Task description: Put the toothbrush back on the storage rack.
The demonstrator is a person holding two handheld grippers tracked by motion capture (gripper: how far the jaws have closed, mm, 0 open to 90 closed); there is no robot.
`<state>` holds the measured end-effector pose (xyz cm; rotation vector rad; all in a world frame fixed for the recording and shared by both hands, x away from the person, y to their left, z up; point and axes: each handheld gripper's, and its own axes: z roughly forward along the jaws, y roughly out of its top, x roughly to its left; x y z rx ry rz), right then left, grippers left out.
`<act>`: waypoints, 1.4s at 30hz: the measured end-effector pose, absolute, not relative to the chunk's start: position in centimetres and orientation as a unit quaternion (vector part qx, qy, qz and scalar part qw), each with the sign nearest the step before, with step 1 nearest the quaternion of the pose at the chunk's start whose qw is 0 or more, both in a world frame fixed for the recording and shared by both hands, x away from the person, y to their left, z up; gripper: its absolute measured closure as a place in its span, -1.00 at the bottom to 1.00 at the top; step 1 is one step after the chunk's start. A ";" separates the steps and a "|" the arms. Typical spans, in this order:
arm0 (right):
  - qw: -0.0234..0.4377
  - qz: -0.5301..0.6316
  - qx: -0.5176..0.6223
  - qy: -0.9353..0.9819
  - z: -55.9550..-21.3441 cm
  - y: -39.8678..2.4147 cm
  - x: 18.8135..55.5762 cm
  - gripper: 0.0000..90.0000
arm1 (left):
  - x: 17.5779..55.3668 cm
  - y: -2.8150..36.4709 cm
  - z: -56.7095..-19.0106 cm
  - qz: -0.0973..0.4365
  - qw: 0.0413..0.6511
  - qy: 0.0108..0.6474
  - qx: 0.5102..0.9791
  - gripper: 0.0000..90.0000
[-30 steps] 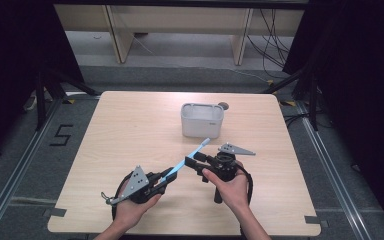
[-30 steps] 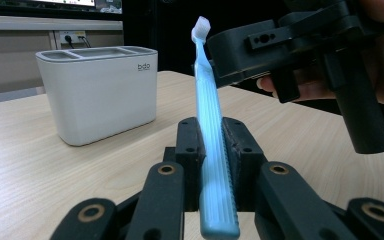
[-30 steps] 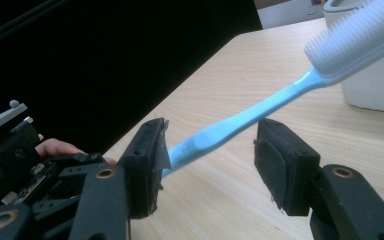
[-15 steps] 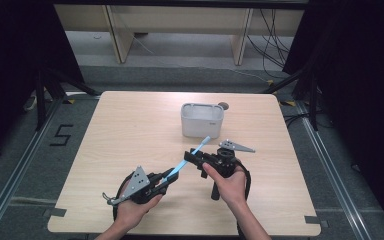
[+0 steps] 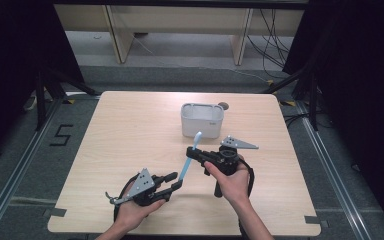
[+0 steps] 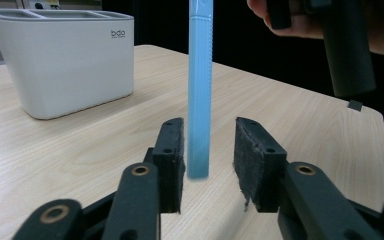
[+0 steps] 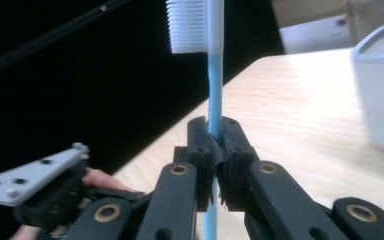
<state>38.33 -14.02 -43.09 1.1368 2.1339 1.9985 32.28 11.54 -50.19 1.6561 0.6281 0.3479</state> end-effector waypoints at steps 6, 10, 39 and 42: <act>0.052 0.619 0.361 0.696 -42.2 -14.4 38.2 0.91 | 32.1 12.2 -49.9 0.158 0.617 0.277 0.720 0.33; 0.077 0.605 0.358 0.707 -41.9 -14.6 38.1 0.90 | 32.0 12.8 -49.9 0.165 0.612 0.279 0.721 0.28; 0.160 0.595 0.352 0.705 -40.9 -16.4 38.3 0.90 | 32.1 19.6 -51.9 0.257 0.563 0.383 0.686 -0.19; 0.163 0.596 0.357 0.701 -40.8 -16.6 38.4 0.90 | 32.3 19.8 -52.1 0.260 0.565 0.388 0.680 -0.18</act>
